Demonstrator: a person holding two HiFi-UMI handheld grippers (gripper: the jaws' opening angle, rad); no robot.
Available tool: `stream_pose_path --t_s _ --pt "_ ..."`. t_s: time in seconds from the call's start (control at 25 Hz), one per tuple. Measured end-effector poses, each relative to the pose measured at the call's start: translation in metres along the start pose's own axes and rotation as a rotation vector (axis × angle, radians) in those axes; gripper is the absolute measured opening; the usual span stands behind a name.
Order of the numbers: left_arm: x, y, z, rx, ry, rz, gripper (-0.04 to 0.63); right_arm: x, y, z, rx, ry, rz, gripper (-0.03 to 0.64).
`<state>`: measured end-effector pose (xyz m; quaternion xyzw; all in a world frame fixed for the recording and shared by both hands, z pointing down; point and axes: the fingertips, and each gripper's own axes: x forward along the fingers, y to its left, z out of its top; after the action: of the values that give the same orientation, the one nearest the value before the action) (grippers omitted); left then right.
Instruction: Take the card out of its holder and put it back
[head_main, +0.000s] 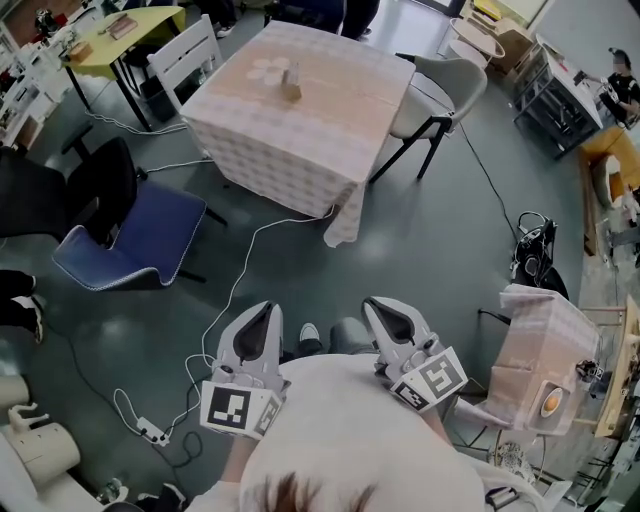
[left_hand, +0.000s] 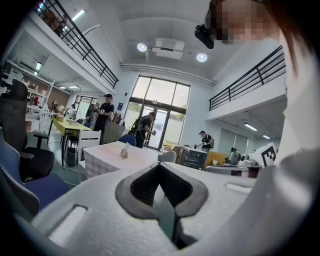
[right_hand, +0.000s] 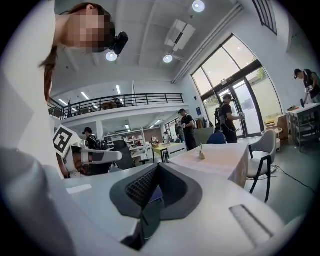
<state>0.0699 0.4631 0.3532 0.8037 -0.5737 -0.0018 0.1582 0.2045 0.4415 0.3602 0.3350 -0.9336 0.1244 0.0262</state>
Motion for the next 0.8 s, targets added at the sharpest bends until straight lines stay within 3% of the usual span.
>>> stream_pose_path --t_s 0.48,0.8 --pt "0.009 0.039 -0.002 -0.056 0.02 0.073 0.0 0.042 -0.008 -0.001 0.009 0.059 0.034 -0.003" --pt "0.058 0.059 0.005 -0.071 0.028 0.105 0.0 0.084 -0.046 0.005 0.024 0.083 0.075 -0.002"
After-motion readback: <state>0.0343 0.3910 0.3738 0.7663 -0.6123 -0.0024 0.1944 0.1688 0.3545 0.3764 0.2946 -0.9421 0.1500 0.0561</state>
